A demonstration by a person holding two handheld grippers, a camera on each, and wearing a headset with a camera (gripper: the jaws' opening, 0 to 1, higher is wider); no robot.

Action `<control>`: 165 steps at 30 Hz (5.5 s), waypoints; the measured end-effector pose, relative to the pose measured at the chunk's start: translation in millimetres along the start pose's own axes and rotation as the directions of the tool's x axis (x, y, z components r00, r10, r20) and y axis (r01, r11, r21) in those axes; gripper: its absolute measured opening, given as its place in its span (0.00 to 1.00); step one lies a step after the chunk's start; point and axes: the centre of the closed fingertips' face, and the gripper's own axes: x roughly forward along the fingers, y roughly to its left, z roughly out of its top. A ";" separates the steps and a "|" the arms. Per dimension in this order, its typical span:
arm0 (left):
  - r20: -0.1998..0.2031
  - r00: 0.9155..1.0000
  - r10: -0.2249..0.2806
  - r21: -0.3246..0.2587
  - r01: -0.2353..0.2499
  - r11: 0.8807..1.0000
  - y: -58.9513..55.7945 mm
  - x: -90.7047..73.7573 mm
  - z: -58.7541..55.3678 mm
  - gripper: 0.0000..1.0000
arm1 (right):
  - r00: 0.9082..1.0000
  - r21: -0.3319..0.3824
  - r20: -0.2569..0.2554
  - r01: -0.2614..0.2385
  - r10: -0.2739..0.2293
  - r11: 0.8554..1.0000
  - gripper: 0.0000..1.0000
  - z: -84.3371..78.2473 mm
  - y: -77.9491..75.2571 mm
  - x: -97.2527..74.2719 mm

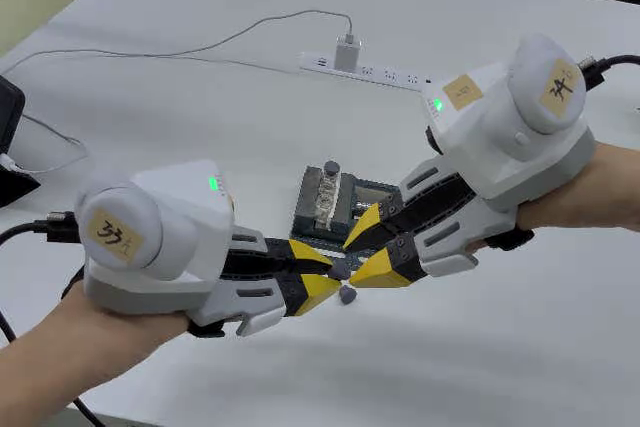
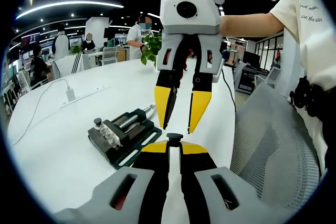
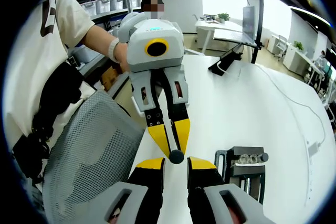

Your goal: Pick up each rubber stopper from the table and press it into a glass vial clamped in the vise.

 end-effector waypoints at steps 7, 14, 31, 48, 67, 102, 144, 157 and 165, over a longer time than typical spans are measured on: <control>0.000 1.000 -0.013 0.008 0.013 1.000 -2.5 1.0 0.8 0.03 | 1.000 -0.020 -0.011 -0.013 0.013 1.000 0.11 0.9 3.9 3.4; 0.003 1.000 -0.021 0.008 0.021 1.000 -4.1 2.4 2.2 0.03 | 1.000 -0.023 -0.020 -0.014 0.013 1.000 0.09 -0.8 3.2 2.6; 0.007 0.999 -0.032 -0.011 0.032 0.999 -5.0 4.1 3.9 0.03 | 0.999 -0.024 -0.031 -0.011 0.010 1.000 0.08 -1.8 5.3 0.9; 0.007 1.000 -0.014 0.034 0.013 0.999 -4.3 1.8 2.2 0.03 | 0.999 -0.005 -0.036 -0.001 0.001 1.000 0.08 1.4 5.3 1.7; 0.000 1.000 -0.007 0.040 0.007 0.999 -1.1 4.6 -0.4 0.04 | 0.998 0.008 -0.060 0.002 -0.002 1.000 0.07 -2.6 2.0 3.6; -0.033 0.934 0.356 -0.123 -0.358 0.926 73.3 -46.0 -45.0 0.99 | 0.989 0.034 -0.142 0.038 -0.033 0.999 0.07 -29.4 -35.3 -2.6; -0.052 0.942 0.331 -0.090 -0.335 0.938 76.8 -34.2 -40.5 0.97 | 0.904 -0.348 -0.425 -0.120 -0.042 0.930 0.05 -19.2 -129.0 -4.3; -0.056 0.941 0.333 -0.107 -0.338 0.935 77.3 -33.7 -43.3 0.96 | 0.886 -0.427 -0.461 -0.183 -0.040 0.886 0.05 -19.7 -141.8 16.2; -0.061 0.941 0.334 -0.109 -0.339 0.934 76.9 -35.2 -44.9 0.96 | 0.878 -0.377 -0.478 -0.169 -0.035 0.911 0.05 -27.2 -146.4 17.6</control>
